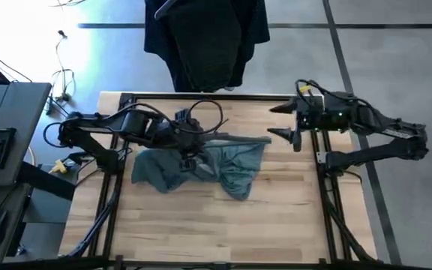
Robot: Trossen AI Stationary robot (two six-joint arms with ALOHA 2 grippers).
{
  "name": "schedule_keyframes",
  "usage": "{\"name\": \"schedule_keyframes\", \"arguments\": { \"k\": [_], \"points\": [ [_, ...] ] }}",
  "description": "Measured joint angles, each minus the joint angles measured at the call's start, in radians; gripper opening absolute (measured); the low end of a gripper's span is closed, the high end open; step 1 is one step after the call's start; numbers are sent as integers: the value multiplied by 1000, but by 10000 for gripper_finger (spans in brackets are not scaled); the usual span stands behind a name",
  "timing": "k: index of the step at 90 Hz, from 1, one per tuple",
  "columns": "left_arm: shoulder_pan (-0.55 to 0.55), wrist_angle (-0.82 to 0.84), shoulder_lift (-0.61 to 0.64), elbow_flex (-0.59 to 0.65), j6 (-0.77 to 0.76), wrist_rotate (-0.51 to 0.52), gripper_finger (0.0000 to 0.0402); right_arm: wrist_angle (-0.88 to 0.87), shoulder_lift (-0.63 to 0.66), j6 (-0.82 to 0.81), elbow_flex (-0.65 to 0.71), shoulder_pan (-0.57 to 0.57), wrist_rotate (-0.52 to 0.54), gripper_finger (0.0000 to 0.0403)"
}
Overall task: Hang clothes
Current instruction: Remove the hanger from the light blue polo shirt
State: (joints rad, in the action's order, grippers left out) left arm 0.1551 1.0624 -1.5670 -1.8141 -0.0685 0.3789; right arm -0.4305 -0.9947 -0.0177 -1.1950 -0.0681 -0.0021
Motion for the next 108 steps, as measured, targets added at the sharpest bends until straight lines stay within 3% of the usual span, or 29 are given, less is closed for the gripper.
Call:
{"name": "schedule_keyframes", "arguments": {
  "k": [17, 28, 42, 52, 60, 63, 72, 91, 108],
  "points": [
    [-3, -61, -15, 0, 1, -5, 3, 216, -161, 26, 1, 58, -105, 307],
    [-7, -69, -24, 0, 3, -9, 3, 274, -241, 23, -15, 87, -75, 294],
    [-13, -77, -30, 0, 11, -21, 3, 283, -322, 18, -75, 94, -52, 226],
    [-18, -82, -35, 1, 10, -36, 5, 256, -366, 18, -113, 94, -48, 138],
    [-18, -75, -36, 1, 2, -35, 14, 185, -375, 23, -141, 94, -4, 42],
    [-18, -70, -35, 1, -1, -33, 17, 154, -375, 27, -154, 94, 1, 25],
    [-19, 7, -35, 1, -32, -29, 28, -1, -365, 22, -203, 90, 51, 22],
    [-48, 151, -51, -1, -120, -43, 47, -391, -357, 22, -330, 67, 37, 22],
    [-109, 237, -90, 1, -162, -89, 68, -628, -341, -36, -374, 67, 104, 22]
  ]
}}
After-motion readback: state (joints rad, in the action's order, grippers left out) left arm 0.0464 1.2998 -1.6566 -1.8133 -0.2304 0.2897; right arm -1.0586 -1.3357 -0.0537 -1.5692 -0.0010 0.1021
